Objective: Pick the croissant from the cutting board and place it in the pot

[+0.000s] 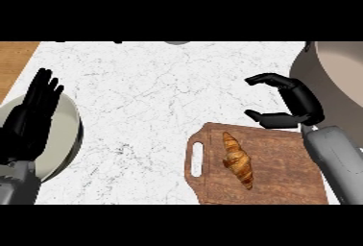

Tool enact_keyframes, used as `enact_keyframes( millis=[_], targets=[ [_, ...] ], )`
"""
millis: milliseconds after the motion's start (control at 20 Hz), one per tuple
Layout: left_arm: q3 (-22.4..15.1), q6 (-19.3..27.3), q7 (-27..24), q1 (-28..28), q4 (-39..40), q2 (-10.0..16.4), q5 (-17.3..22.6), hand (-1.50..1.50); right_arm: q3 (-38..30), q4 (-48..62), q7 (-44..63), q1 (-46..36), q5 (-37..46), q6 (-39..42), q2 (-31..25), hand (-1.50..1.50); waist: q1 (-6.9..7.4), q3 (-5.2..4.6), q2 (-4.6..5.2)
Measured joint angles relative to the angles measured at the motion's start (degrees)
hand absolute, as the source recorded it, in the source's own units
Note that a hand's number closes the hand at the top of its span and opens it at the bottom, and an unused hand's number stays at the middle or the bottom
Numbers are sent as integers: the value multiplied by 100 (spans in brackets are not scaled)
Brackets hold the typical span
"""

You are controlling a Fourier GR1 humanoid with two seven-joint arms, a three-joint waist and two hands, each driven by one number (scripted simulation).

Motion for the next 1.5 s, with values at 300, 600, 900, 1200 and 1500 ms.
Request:
enact_keyframes(
  millis=[300, 600, 900, 1200, 1500],
  targets=[
    [-58, 128, 202, -292, 114, -95, -179, 0, -69, 1111, -1834, -255, 423, 758, -192, -150, -57, 9, -44],
    [-80, 182, 171, -211, 163, -194, -333, 0, 342, 941, -1597, -597, 983, 1246, -763, -150, -128, -2, -93],
    [-42, 215, 238, -309, 232, -203, -385, 0, 1196, 245, -721, -989, 1797, 1709, -1109, -150, -176, -11, -129],
    [-6, 160, 135, -78, 141, -252, -410, 0, 1785, -719, 169, -902, 2449, 2102, -1225, -150, -206, -11, -141],
    [149, 51, 317, -324, 239, -238, -428, 0, 1856, -1392, 988, -549, 2853, 2433, -938, -150, -205, -6, -124]
  ],
)
